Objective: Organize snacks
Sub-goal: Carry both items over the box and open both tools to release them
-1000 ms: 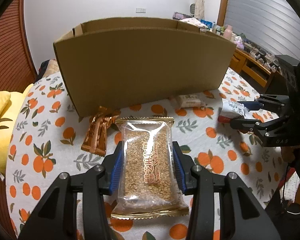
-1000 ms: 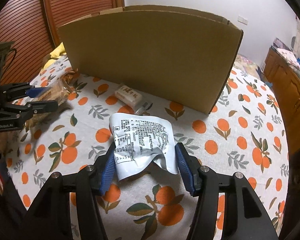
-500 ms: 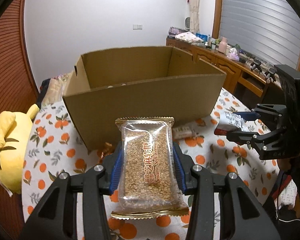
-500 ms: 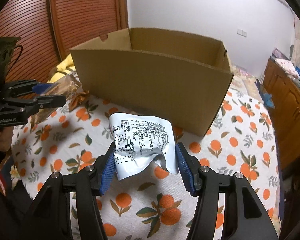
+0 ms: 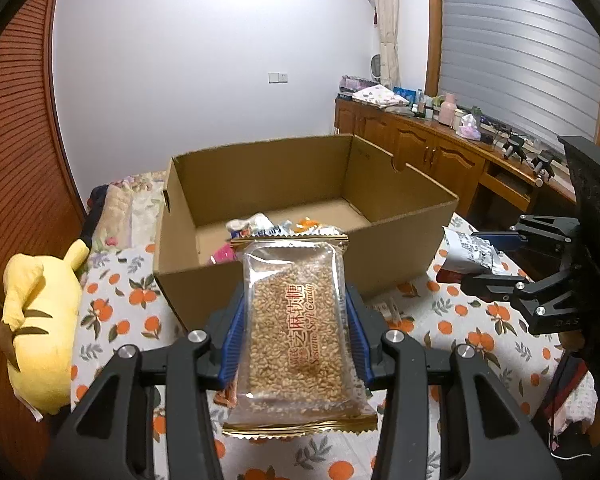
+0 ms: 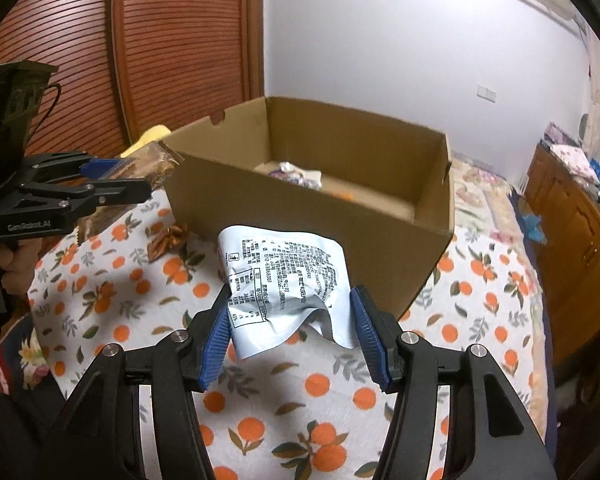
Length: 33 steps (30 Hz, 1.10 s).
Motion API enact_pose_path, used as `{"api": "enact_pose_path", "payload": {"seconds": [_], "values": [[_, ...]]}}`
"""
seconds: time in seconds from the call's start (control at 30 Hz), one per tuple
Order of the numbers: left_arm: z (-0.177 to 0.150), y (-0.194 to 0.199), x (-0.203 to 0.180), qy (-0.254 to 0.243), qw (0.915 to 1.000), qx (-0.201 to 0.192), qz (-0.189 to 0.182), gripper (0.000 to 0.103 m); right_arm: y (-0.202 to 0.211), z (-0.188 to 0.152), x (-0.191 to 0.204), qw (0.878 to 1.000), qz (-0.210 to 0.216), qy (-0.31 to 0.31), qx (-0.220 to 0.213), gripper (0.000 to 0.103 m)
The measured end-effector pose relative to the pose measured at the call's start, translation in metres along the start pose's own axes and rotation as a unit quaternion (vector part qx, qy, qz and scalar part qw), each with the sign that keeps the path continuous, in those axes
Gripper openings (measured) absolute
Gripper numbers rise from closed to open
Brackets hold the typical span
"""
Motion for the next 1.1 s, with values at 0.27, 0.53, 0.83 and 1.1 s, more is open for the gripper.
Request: {"api": "enact_pose_path", "payload": {"seconds": [0.27,0.53,0.83,1.1], "values": [[0.015,-0.003,0.007,-0.003,1.0,-0.008,0.003,0.044,0.004,0.019,-0.005,1.0,-0.002,0.003,-0.018,0.058],[0.03,-0.01,0.011,-0.01,0.9998,-0.012,0.008,0.044,0.002,0.034,-0.011,1.0,-0.002,0.006,-0.029,0.058],[0.049,-0.024,0.021,-0.014,0.9997,-0.013,0.013,0.044,-0.006,0.059,-0.019,0.999,-0.003,0.011,-0.044,0.058],[0.072,-0.043,0.037,-0.012,0.9997,-0.016,0.014,0.044,-0.022,0.082,-0.023,0.999,0.002,0.012,-0.052,0.058]]}}
Point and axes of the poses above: each gripper's, at about its wrist camera, not at the fingertips, and y roughly against the way its jaws point, x to its left, z to its top, the point moved 5 cm from there along -y, roughly the way its jaws point, and after that the axes turned 7 degrees about -z, right-handed, at the moved point
